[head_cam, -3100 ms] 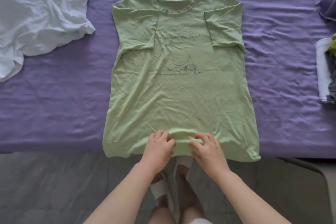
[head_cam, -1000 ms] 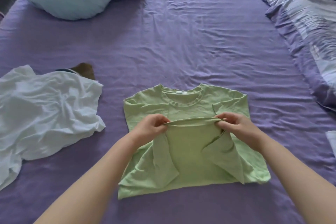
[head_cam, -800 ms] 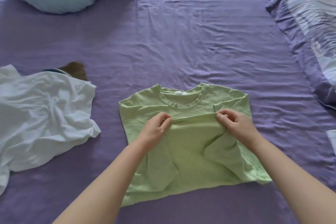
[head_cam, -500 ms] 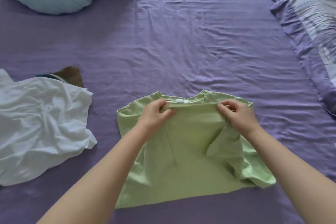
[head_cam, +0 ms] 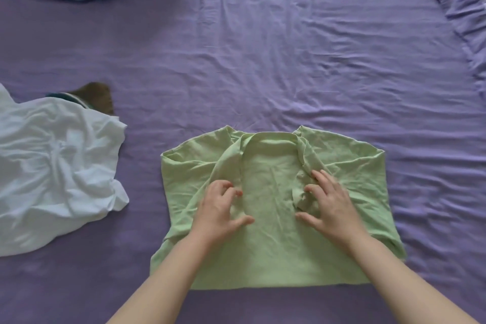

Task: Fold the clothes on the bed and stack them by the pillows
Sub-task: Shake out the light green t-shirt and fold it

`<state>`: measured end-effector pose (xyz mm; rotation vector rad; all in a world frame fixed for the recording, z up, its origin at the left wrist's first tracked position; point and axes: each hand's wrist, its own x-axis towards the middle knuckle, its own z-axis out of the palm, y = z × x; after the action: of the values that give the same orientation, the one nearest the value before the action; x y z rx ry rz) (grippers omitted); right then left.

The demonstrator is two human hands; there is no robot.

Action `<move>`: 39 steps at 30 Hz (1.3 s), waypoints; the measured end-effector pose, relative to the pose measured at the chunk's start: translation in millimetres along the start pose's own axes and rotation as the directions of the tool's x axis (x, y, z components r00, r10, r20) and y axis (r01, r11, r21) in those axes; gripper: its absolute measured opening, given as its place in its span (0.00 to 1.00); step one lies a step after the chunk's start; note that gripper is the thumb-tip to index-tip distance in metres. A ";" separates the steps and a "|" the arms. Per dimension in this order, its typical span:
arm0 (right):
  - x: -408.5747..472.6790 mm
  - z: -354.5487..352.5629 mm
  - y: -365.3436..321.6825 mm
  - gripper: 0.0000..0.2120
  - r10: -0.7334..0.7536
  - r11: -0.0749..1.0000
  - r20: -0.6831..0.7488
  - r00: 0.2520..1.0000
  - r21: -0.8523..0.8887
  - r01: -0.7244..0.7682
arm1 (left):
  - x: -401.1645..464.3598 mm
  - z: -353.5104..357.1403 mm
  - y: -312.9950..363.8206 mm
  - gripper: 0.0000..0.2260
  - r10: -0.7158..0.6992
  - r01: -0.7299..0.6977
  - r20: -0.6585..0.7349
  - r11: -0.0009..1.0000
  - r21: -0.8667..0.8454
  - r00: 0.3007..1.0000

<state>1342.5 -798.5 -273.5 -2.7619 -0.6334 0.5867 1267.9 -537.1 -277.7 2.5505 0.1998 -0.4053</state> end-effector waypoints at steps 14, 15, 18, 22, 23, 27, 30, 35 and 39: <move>35.4 -52.7 39.4 0.11 0.570 0.727 -0.328 0.753 0.629 -0.276 | 24.7 -67.4 -15.4 0.13 -0.455 0.285 -0.379 0.859 -0.426 0.806; 41.4 -57.5 47.8 0.11 0.603 0.712 -0.328 0.727 0.632 -0.305 | 33.3 -76.2 -21.2 0.13 -0.505 0.309 -0.387 0.829 -0.466 0.772; 55.4 -64.2 69.6 0.13 0.692 0.654 -0.269 0.670 0.627 -0.423 | 52.3 -84.9 -36.3 0.14 -0.608 0.422 -0.346 0.769 -0.481 0.715; 53.5 -55.4 77.1 0.23 0.711 0.619 -0.153 0.686 0.599 -0.508 | 53.8 -64.7 -16.6 0.27 -0.477 0.511 -0.499 0.856 -0.077 0.724; 51.1 -52.0 76.0 0.26 0.697 0.635 -0.156 0.699 0.587 -0.502 | 52.3 -53.5 -3.9 0.27 -0.360 0.425 -0.501 0.905 0.017 0.787; 46.6 -41.7 75.4 0.22 0.662 0.721 -0.249 0.707 0.469 -0.510 | 54.4 3.9 64.6 0.23 0.142 -0.083 -0.287 0.974 0.211 0.947; 47.3 -42.3 84.4 0.09 0.601 0.789 -0.305 0.739 0.374 -0.487 | 69.4 40.3 117.6 0.21 0.360 -0.328 -0.093 0.910 0.252 0.928; 50.0 -52.4 116.9 0.11 0.445 0.892 -0.450 0.774 0.302 -0.337 | 111.2 76.6 169.6 0.25 0.373 -0.406 0.161 0.858 0.315 0.914; 48.2 -47.3 130.1 0.14 0.439 0.854 -0.390 0.810 0.461 -0.241 | 139.7 85.0 190.3 0.23 0.381 -0.418 0.171 0.833 0.362 0.909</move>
<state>1449.8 -897.1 -289.1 -2.4862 0.1096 0.0462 1421.3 -734.7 -297.8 2.8540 -0.4990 -0.4275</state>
